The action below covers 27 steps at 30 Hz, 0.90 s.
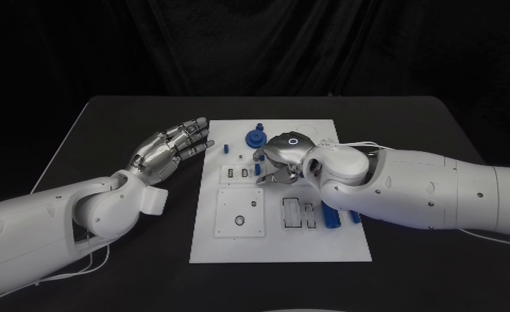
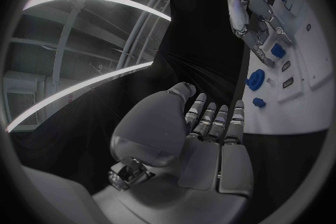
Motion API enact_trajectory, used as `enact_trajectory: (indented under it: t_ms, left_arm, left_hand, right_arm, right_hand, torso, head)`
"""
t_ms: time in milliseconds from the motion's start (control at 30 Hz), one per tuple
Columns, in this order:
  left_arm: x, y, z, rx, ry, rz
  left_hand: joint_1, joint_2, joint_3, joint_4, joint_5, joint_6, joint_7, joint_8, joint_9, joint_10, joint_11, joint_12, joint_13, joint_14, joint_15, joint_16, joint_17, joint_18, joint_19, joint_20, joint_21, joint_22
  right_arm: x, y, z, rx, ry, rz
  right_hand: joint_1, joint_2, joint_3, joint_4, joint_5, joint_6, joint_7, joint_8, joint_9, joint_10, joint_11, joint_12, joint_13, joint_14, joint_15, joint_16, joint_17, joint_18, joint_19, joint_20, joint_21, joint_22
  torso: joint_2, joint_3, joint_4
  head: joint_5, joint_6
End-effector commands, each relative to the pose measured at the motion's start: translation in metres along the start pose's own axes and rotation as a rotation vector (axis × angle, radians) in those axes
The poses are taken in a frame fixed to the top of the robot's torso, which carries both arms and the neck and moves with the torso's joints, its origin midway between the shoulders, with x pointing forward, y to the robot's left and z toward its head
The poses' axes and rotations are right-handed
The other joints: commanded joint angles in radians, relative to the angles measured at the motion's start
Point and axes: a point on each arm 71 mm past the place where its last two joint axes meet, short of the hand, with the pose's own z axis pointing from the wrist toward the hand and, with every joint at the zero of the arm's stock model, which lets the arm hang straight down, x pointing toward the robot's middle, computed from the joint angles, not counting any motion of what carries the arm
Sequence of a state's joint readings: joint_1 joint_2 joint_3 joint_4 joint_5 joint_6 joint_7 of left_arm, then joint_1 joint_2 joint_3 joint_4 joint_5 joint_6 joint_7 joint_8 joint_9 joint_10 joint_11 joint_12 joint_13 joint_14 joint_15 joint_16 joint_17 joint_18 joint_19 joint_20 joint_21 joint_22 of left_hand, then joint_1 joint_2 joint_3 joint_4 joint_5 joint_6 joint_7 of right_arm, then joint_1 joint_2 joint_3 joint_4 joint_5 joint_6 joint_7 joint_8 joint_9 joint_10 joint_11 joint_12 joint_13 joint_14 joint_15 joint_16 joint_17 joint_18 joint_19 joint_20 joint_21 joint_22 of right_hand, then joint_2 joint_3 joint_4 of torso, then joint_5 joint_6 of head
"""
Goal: Assemble the parts on the task board
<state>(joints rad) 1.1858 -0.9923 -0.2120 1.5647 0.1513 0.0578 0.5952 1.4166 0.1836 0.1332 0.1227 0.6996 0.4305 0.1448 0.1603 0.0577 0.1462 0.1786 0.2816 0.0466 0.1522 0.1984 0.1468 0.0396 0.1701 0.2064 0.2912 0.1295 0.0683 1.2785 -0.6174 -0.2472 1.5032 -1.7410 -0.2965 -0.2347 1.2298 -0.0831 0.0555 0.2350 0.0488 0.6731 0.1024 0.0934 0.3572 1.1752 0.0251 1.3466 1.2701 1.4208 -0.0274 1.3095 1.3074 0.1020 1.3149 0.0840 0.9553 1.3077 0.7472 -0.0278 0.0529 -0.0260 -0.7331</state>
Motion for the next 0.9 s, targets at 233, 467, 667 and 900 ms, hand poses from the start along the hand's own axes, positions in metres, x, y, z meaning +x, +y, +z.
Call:
enact_trajectory:
  t_ms: [233,467,667,900]
  left_arm:
    - [0.000,-0.002,-0.003,0.016,-0.010,-0.001]
    - [0.002,-0.005,-0.010,0.029,-0.036,0.006]
    - [0.002,-0.010,-0.015,0.040,-0.076,0.030]
    - [0.002,-0.027,-0.004,0.028,-0.116,0.124]
  left_hand:
    - [-0.006,0.001,0.005,0.000,-0.005,0.001,0.004,0.005,0.000,0.002,0.005,0.007,0.001,-0.004,0.003,0.007,0.001,-0.017,0.006,0.000,0.007,0.001]
    - [-0.020,-0.012,0.022,-0.005,-0.003,0.010,0.006,0.011,0.002,0.006,0.009,0.018,0.002,0.004,0.016,0.020,0.003,-0.042,0.033,0.005,0.023,0.008]
    - [-0.036,-0.021,0.043,-0.008,0.000,0.028,0.011,0.020,0.004,0.024,0.020,0.043,0.005,0.013,0.032,0.036,0.003,-0.066,0.075,0.003,0.048,0.019]
    - [-0.063,-0.040,0.087,0.018,-0.002,0.085,0.021,0.033,0.006,0.205,0.097,0.207,0.027,0.239,0.058,0.269,0.041,-0.065,0.273,-0.003,0.182,0.078]
  right_arm:
    - [-0.021,0.006,-0.014,-0.071,-0.164,0.034]
    - [-0.050,-0.004,-0.028,-0.098,-0.269,0.091]
    - [-0.072,-0.016,-0.044,-0.117,-0.340,0.170]
    - [-0.082,-0.045,-0.069,-0.058,-0.360,0.256]
  right_hand:
    - [-0.032,-0.038,-0.012,0.059,-0.001,-0.105,-0.010,-0.036,-0.063,-0.004,-0.006,-0.003,0.002,-0.002,-0.005,0.006,0.056,0.009,-0.001,-0.006,0.012,0.117]
    - [-0.028,-0.043,-0.003,0.059,-0.001,-0.230,-0.028,-0.047,-0.132,-0.018,-0.016,-0.010,-0.007,-0.008,-0.011,-0.002,0.052,0.011,-0.008,-0.010,-0.003,0.113]
    - [-0.016,-0.029,0.010,0.058,-0.001,-0.286,-0.045,-0.051,-0.164,-0.019,-0.021,-0.007,-0.006,-0.005,-0.015,0.007,0.059,0.008,-0.004,-0.013,0.013,0.117]
    - [0.096,0.054,0.054,0.028,0.050,0.027,-0.024,0.023,-0.085,0.024,-0.020,0.014,0.011,0.018,-0.016,0.032,0.078,-0.002,0.032,-0.018,0.077,0.132]
  torso:
    - [0.000,0.0005,-0.0005]
    - [-0.001,0.0008,-0.0006]
    - [-0.002,0.0005,-0.0008]
    - [-0.011,-0.0004,0.0002]
  head:
    - [0.003,0.010]
    - [0.008,0.018]
    - [0.014,0.035]
    - [0.027,0.052]
